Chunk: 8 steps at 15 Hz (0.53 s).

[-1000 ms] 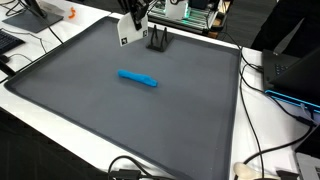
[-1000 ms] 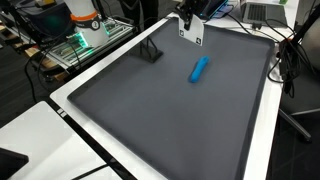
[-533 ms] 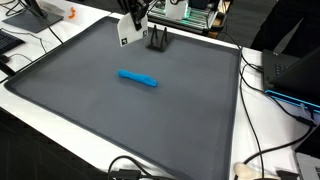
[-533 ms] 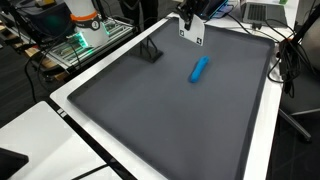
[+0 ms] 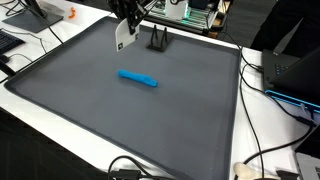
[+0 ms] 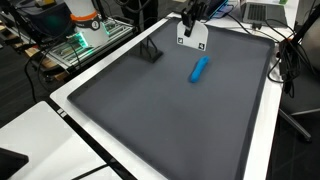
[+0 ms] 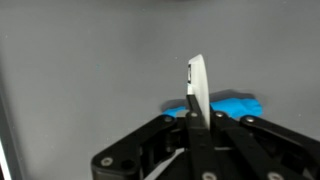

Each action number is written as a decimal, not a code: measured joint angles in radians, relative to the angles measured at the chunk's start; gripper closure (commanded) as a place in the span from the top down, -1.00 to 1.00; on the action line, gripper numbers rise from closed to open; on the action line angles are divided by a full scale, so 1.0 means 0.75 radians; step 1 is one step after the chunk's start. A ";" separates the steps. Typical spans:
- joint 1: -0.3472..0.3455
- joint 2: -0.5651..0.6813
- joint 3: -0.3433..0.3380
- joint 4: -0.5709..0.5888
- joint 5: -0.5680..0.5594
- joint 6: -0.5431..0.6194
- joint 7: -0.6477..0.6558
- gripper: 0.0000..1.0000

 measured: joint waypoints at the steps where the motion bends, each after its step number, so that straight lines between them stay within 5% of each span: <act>1: 0.004 0.014 0.000 0.010 -0.029 0.008 -0.045 -0.98; 8: 0.027 0.140 0.005 0.103 -0.111 0.047 -0.316 -0.98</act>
